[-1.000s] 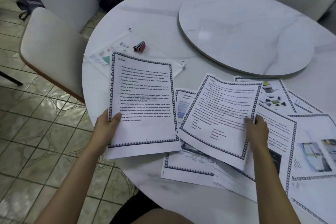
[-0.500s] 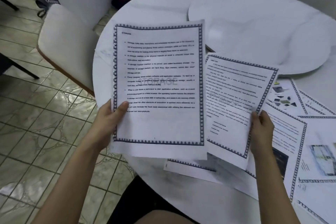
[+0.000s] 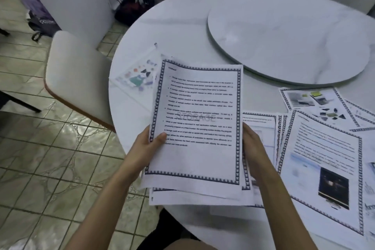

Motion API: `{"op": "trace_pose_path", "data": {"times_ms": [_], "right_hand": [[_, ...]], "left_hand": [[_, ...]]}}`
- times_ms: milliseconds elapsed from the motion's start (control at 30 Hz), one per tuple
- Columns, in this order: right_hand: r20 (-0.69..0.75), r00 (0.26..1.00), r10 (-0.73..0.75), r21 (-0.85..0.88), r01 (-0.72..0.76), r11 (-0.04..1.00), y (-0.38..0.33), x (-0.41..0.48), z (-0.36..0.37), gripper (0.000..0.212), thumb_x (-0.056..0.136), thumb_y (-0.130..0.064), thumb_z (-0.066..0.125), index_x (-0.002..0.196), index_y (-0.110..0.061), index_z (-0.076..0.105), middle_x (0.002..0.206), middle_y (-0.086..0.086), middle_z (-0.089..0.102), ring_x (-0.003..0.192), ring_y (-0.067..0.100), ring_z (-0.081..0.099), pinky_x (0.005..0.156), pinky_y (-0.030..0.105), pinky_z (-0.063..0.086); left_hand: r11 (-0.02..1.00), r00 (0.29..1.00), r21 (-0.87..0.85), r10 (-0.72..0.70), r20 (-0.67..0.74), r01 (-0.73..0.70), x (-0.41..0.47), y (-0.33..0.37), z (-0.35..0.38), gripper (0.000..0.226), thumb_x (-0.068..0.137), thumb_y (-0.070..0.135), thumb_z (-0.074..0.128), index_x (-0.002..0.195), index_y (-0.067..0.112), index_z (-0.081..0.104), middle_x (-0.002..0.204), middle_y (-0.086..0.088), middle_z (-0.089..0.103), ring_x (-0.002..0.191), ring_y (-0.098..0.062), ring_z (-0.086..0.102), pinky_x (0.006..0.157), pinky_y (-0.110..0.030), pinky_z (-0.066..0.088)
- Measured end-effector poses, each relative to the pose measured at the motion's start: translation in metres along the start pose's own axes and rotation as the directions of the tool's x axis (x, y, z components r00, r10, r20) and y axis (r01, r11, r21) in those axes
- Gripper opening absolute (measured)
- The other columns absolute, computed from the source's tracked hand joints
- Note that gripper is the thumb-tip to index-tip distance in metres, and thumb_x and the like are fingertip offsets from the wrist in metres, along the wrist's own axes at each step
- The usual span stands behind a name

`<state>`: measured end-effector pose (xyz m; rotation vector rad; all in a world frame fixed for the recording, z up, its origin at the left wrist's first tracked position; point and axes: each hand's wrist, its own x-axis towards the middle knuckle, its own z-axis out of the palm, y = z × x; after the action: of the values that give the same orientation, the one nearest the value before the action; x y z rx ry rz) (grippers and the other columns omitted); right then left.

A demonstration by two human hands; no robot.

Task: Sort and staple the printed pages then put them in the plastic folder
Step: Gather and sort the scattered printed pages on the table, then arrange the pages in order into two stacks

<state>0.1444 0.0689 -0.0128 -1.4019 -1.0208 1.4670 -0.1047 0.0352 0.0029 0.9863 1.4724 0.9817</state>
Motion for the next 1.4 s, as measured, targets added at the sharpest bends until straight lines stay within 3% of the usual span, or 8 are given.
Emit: {"op": "trace_pose_path", "data": {"times_ms": [133,300,467,600,833,1033,1200,1400], "right_hand": [[-0.065,0.997,0.037,0.047,-0.034,0.998,-0.002,0.011,0.027,0.039,0.098,-0.042,0.03,0.097,-0.026,0.066,0.096,-0.007,0.073,0.089,0.005,0.068,0.077,0.021,0.053],[-0.12,0.953,-0.278,-0.086,0.269,0.959,-0.018,0.025,0.068,0.012,0.098,-0.017,0.044,0.099,-0.025,0.053,0.096,-0.009,0.061,0.088,-0.003,0.058,0.084,0.017,0.045],[-0.205,0.893,-0.401,-0.046,0.4,0.915,-0.027,0.031,0.11,0.033,0.092,-0.043,0.047,0.092,-0.011,0.041,0.096,0.029,0.043,0.079,0.013,0.043,0.075,0.025,0.037],[-0.255,0.888,-0.383,-0.12,0.364,0.923,-0.013,0.041,0.125,0.039,0.089,-0.048,0.047,0.089,-0.009,0.04,0.092,0.032,0.043,0.073,0.023,0.044,0.071,0.032,0.037],[-0.255,0.916,-0.311,-0.23,0.255,0.939,0.018,0.046,0.124,0.013,0.098,-0.021,0.043,0.102,-0.031,0.051,0.096,-0.009,0.059,0.088,0.001,0.055,0.082,0.018,0.042],[-0.269,0.931,-0.247,-0.22,0.191,0.957,0.01,0.048,0.107,0.017,0.097,-0.011,0.046,0.103,-0.026,0.052,0.101,-0.011,0.064,0.093,0.003,0.06,0.083,0.019,0.047],[-0.272,0.958,-0.086,-0.339,-0.012,0.941,0.031,0.051,0.11,0.021,0.093,-0.007,0.047,0.111,-0.014,0.054,0.1,-0.004,0.063,0.091,0.014,0.06,0.081,0.026,0.048],[-0.26,0.966,-0.016,-0.36,-0.082,0.929,0.038,0.046,0.118,0.028,0.093,-0.007,0.05,0.121,-0.013,0.052,0.101,-0.004,0.058,0.083,-0.002,0.053,0.067,0.003,0.043]], "left_hand": [[0.992,0.996,0.1,0.077,-0.044,-0.072,0.021,-0.002,-0.015,0.031,0.092,0.02,0.054,0.123,0.017,0.052,0.117,-0.002,0.064,0.104,-0.018,0.063,0.09,-0.041,0.052],[0.917,0.913,0.205,0.375,-0.159,-0.341,0.045,0.017,-0.026,0.024,0.092,0.012,0.054,0.114,0.02,0.049,0.102,0.013,0.059,0.088,0.016,0.056,0.075,-0.005,0.046],[0.85,0.826,0.274,0.513,-0.231,-0.451,0.064,0.028,-0.027,0.017,0.091,0.008,0.055,0.097,0.017,0.041,0.077,0.016,0.049,0.069,0.013,0.051,0.059,-0.007,0.038],[0.875,0.875,0.278,0.451,-0.177,-0.396,0.077,0.013,-0.03,0.025,0.09,0.001,0.052,0.111,0.012,0.042,0.095,0.013,0.052,0.078,0.022,0.047,0.07,0.005,0.034],[0.921,0.948,0.327,0.275,-0.159,-0.212,0.094,-0.017,-0.048,0.027,0.093,0.015,0.051,0.107,-0.007,0.056,0.09,-0.014,0.059,0.085,-0.029,0.055,0.06,-0.021,0.039],[0.937,0.968,0.255,0.251,-0.019,-0.238,0.099,0.001,-0.069,0.034,0.087,0.011,0.061,0.117,0.019,0.047,0.099,0.011,0.057,0.089,-0.003,0.055,0.074,-0.015,0.044],[0.92,0.997,0.391,0.046,-0.066,-0.017,0.11,-0.015,-0.079,0.052,0.086,0.013,0.062,0.132,0.009,0.037,0.121,-0.009,0.056,0.109,-0.028,0.055,0.082,-0.031,0.042],[0.828,0.996,0.558,-0.013,-0.09,0.062,0.115,-0.032,-0.082,0.061,0.086,0.011,0.061,0.139,0.005,0.03,0.133,-0.017,0.05,0.12,-0.034,0.048,0.09,-0.035,0.039]]}}
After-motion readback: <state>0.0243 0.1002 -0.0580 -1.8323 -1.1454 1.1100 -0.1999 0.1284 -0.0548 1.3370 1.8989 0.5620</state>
